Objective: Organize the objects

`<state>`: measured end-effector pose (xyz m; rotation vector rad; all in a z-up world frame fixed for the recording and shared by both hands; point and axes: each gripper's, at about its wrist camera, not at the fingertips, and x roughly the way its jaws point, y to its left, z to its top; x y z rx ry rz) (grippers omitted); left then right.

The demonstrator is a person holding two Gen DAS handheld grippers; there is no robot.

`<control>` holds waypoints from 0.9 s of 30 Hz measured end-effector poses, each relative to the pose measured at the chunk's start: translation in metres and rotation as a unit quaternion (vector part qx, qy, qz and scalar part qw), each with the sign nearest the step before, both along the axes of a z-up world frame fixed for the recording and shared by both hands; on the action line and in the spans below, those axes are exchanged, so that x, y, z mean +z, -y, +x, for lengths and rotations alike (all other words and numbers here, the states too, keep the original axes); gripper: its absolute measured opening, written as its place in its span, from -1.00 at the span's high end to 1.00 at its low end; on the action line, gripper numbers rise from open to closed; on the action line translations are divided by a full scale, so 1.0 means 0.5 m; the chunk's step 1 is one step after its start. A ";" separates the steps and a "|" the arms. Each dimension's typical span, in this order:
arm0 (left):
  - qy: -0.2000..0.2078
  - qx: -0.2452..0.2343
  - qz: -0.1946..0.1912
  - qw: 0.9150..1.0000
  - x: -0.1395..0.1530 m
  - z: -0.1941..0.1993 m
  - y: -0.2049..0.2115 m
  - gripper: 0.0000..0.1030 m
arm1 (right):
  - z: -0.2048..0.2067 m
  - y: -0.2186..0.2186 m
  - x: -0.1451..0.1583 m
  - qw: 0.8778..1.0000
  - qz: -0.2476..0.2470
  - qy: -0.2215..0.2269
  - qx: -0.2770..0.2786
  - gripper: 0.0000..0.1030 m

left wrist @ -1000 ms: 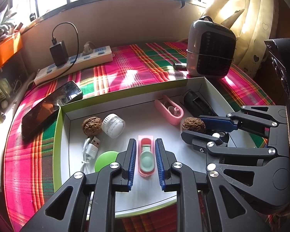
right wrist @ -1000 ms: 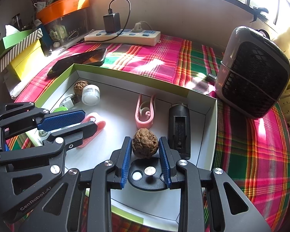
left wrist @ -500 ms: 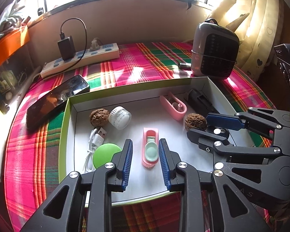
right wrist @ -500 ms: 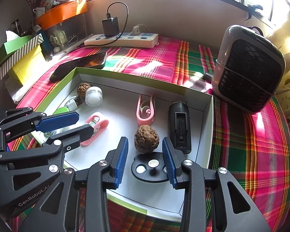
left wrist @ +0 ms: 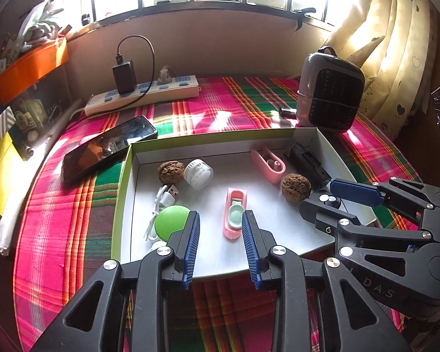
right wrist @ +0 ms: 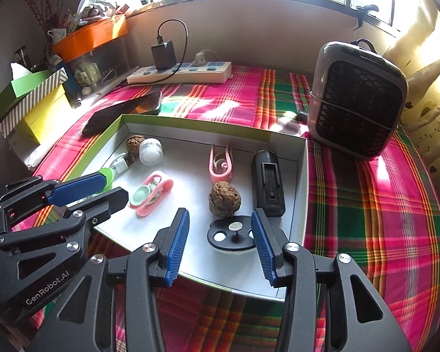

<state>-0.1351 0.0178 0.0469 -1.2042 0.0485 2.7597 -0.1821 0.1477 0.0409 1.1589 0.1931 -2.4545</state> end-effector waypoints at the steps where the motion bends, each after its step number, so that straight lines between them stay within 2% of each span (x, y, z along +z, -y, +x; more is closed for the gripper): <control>1: 0.000 0.002 0.000 1.000 0.001 0.004 0.000 0.45 | 0.005 -0.001 0.002 1.000 -0.001 -0.002 -0.002 0.12; 7: -0.003 0.009 0.009 1.000 0.007 0.031 0.006 0.45 | 0.035 -0.008 0.012 1.000 -0.011 -0.012 -0.008 0.01; 14: -0.009 0.015 0.022 1.000 0.016 0.074 0.014 0.45 | 0.071 -0.025 0.026 0.999 -0.022 -0.022 -0.024 0.00; 21: -0.002 0.030 0.012 0.999 -0.002 0.110 0.018 0.45 | 0.111 -0.032 0.021 0.999 -0.010 -0.025 -0.030 -0.01; 24: -0.003 0.028 -0.006 1.000 -0.011 0.126 0.012 0.45 | 0.127 -0.033 0.013 0.999 -0.005 -0.023 -0.030 -0.01; 27: 0.010 0.026 0.003 1.000 -0.023 0.136 0.013 0.45 | 0.137 -0.037 -0.001 0.999 -0.002 -0.013 -0.035 -0.01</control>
